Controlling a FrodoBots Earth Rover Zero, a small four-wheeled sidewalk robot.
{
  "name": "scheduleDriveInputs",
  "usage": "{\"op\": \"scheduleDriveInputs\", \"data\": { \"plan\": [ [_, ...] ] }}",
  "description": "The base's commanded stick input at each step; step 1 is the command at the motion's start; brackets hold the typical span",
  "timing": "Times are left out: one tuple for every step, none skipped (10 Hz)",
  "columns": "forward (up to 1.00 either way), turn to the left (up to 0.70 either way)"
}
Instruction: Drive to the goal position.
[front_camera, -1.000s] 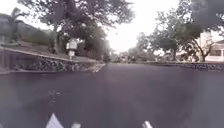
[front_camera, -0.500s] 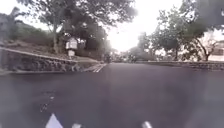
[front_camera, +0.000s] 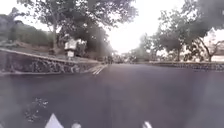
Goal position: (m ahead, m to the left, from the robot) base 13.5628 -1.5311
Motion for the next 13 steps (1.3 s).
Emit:
{"op": "scheduleDriveInputs", "data": {
  "plan": [
    [0.5,0.0],
    [0.5,0.0],
    [0.5,0.0],
    [0.5,0.0],
    [0.5,0.0],
    [0.5,0.0],
    [0.5,0.0],
    [0.5,0.0],
    [0.5,0.0],
    [0.5,0.0],
    [0.5,0.0],
    [0.5,0.0],
    [0.5,0.0]
  ]
}}
